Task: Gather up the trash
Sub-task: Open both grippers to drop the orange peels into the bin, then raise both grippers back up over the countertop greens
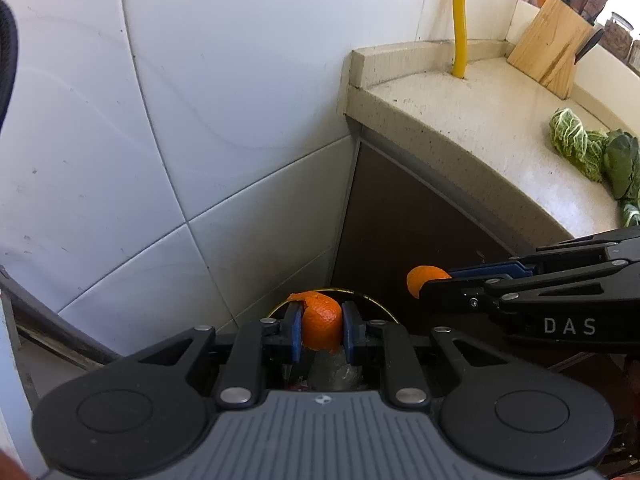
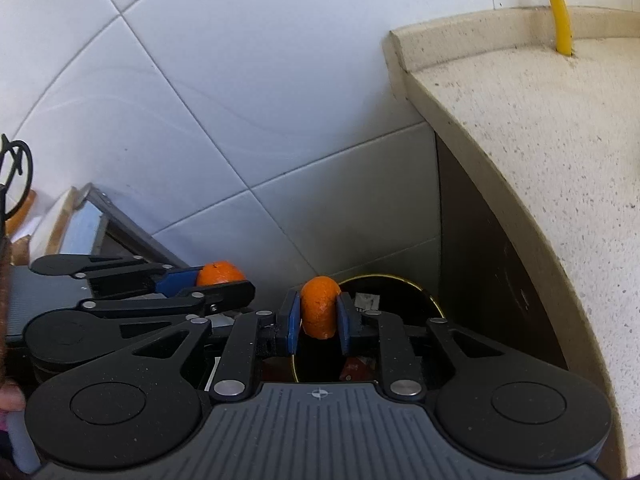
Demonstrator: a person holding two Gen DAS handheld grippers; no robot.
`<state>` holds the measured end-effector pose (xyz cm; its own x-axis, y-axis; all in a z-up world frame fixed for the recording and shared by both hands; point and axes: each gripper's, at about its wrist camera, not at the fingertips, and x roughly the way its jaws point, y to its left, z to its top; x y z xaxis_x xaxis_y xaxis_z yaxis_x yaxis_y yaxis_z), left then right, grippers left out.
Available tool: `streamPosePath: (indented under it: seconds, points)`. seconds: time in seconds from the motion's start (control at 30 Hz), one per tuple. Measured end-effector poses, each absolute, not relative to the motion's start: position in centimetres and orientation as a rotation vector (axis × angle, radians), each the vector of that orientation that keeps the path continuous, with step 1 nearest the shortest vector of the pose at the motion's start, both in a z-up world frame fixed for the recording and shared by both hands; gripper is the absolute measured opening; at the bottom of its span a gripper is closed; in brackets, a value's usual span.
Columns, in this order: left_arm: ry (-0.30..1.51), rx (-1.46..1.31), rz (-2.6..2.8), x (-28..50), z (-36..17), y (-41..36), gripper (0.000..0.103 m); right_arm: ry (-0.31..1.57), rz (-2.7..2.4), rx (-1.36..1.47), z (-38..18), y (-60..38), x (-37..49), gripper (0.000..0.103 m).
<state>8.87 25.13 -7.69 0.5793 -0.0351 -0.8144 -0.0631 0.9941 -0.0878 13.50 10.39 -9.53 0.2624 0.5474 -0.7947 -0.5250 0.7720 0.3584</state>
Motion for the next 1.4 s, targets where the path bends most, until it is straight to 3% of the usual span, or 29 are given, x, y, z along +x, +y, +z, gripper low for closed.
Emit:
streamPosePath:
  seconds: [0.23, 0.37, 0.83, 0.97, 1.4]
  points:
    - [0.981, -0.129, 0.026, 9.4, -8.0, 25.4, 0.03, 1.078, 0.722, 0.041, -10.3, 10.4, 13.9, 0.034]
    - [0.988, -0.124, 0.029, 9.5, -8.0, 25.3, 0.043, 1.083, 0.713, 0.05, -10.5, 10.2, 14.2, 0.036]
    - [0.976, -0.089, 0.033, 9.6, -7.9, 25.2, 0.044, 1.042, 0.699, 0.064, -9.8, 9.0, 13.7, 0.041]
    - [0.965, -0.062, 0.047, 9.4, -7.8, 24.8, 0.044, 1.031, 0.691, 0.069, -9.6, 7.8, 13.4, 0.052]
    - [0.923, -0.017, 0.053, 10.1, -6.3, 21.8, 0.045, 0.953, 0.699, 0.079, -7.4, 3.1, 12.6, 0.062]
